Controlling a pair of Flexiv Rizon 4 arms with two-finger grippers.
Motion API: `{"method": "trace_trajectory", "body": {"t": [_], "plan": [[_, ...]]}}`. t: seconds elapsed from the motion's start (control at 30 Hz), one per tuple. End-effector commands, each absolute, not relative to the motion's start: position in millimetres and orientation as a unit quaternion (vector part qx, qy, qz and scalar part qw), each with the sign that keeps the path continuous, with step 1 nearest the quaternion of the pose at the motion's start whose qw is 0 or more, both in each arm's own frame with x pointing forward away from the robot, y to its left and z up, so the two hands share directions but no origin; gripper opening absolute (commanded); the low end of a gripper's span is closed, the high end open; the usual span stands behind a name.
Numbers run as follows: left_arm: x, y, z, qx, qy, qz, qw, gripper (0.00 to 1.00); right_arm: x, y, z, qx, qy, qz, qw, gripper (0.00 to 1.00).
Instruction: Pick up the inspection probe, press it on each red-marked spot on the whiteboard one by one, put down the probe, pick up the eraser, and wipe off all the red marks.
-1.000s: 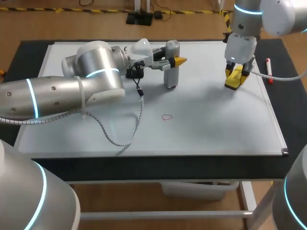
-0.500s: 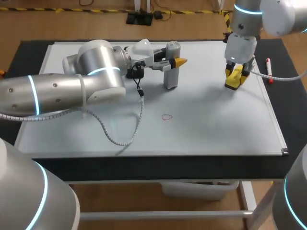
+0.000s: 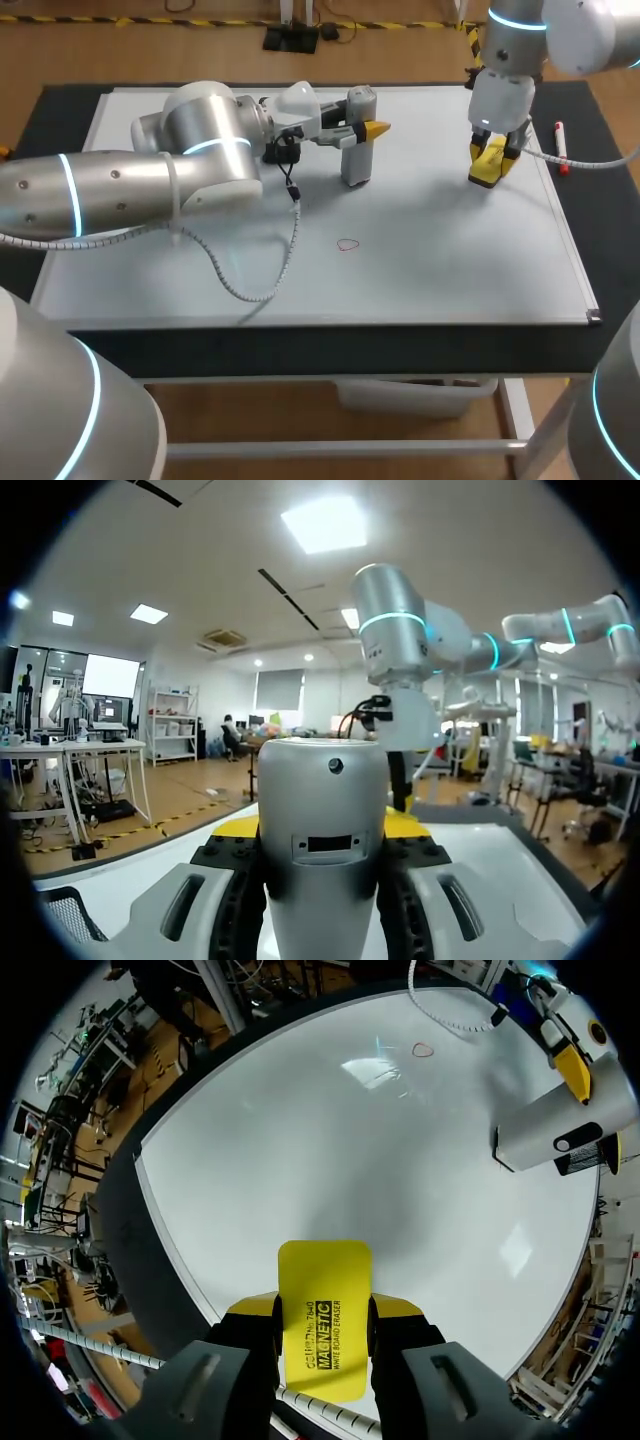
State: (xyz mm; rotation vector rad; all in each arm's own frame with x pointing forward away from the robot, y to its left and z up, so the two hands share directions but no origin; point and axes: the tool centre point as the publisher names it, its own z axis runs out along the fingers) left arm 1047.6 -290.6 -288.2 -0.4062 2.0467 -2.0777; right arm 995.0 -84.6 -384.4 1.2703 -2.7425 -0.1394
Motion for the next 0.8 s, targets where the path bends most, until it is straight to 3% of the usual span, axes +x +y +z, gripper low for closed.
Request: {"method": "trace_trajectory", "body": {"t": [0.03,0.8], "plan": [[1049,-290,-291,-0.136,0.691,-0.703,0.098,0.0,996,-85,-384,0.42,-0.905,-0.044,0.059,0.0],[1026,-262,-258,-0.13,0.677,-0.718,0.099,0.0,996,-85,-384,0.42,-0.905,-0.044,0.059,0.0]]}}
